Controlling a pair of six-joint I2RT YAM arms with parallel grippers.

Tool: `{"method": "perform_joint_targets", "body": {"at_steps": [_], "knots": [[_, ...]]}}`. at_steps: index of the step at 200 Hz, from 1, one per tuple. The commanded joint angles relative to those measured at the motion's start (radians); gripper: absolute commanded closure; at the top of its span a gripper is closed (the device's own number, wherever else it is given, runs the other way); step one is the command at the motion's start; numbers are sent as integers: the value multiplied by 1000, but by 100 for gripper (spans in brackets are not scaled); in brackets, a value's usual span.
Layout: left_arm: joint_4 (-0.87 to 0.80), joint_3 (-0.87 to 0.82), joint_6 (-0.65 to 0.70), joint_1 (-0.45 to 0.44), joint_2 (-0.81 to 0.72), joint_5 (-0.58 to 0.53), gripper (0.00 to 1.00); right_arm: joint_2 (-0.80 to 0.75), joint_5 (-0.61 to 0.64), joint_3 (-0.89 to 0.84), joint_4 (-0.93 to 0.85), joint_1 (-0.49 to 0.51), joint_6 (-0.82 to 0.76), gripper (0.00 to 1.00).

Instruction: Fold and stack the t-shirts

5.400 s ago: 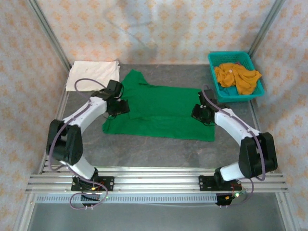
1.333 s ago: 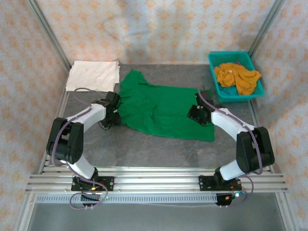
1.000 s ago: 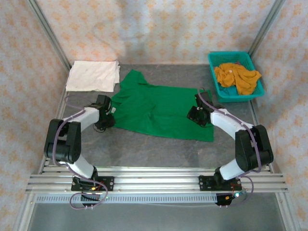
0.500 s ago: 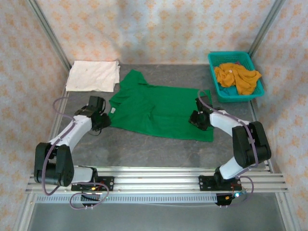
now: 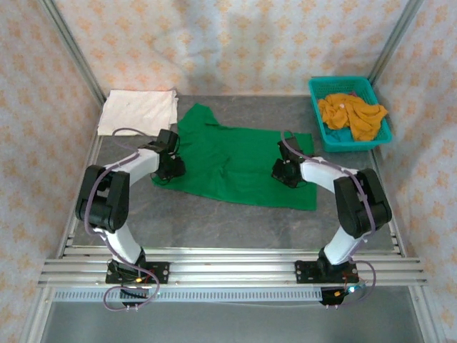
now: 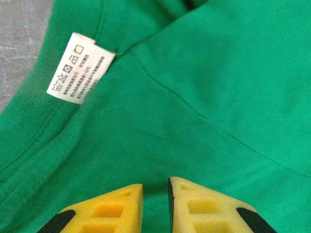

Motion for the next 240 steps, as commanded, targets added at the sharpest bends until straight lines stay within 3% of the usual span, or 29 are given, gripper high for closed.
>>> {"method": "perform_joint_targets", "body": {"at_steps": [1, 45, 94, 134, 157, 175, 201, 240], "knots": [[50, -35, -35, 51, 5, 3, 79, 21, 60, 10, -1, -3, 28, 74], [61, -248, -98, 83, -89, 7, 79, -2, 6, -74, 24, -15, 45, 73], [-30, -497, -225, 22, -400, 8, 79, -165, -5, -255, 13, -18, 88, 71], [-145, -529, -293, -18, -631, 17, 79, -213, -25, -276, 0, -19, 85, 71], [-181, -412, -218, -17, -672, -53, 78, -225, -8, -178, -26, -15, 33, 71], [-183, -288, -129, -17, -601, -95, 77, -209, 20, -92, -39, -12, -4, 70], [-138, -51, 34, -16, -405, -92, 72, -155, 45, 46, -59, -13, -45, 70], [-250, 466, 179, -18, 3, -137, 68, -78, 17, 206, -28, -12, -71, 69]]}}
